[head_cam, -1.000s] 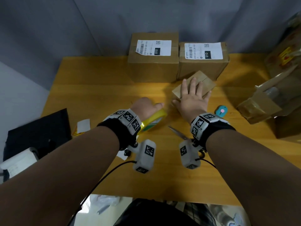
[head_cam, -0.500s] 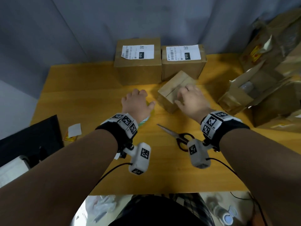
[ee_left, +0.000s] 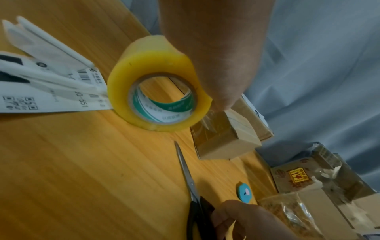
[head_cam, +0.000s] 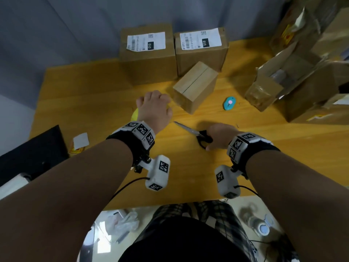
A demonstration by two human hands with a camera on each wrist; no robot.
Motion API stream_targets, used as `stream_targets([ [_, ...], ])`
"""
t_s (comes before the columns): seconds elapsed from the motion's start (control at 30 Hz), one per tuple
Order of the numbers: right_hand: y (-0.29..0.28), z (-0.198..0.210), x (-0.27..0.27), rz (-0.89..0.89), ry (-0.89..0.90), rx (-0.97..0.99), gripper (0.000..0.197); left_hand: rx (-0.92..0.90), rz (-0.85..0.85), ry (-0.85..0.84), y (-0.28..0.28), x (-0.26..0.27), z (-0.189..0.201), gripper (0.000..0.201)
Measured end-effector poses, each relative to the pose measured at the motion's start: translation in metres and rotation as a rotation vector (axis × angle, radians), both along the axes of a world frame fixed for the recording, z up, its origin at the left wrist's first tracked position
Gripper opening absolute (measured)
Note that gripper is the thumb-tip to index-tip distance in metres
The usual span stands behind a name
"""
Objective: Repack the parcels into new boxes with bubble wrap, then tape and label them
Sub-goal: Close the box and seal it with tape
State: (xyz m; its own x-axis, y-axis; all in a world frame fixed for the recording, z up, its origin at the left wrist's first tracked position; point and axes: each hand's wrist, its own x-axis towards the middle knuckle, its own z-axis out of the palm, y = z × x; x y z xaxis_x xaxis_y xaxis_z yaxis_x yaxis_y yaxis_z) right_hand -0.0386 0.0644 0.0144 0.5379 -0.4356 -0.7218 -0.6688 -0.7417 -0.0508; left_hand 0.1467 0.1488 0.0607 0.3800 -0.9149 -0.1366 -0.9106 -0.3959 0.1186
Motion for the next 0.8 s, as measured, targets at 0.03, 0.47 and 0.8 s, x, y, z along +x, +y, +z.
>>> stream_targets([
  [0.03,0.000,0.001,0.002,-0.021,-0.020,-0.015,0.037,0.008,-0.002,0.002,0.001,0.001,0.001,0.034],
  [0.47,-0.014,0.016,0.022,-0.288,-0.227,0.118,0.026,0.013,0.038,-0.003,-0.008,0.015,0.003,0.031],
  [0.8,-0.035,0.054,-0.007,-0.588,-0.255,0.613,0.035,0.417,0.044,0.091,-0.065,0.040,0.007,0.043],
])
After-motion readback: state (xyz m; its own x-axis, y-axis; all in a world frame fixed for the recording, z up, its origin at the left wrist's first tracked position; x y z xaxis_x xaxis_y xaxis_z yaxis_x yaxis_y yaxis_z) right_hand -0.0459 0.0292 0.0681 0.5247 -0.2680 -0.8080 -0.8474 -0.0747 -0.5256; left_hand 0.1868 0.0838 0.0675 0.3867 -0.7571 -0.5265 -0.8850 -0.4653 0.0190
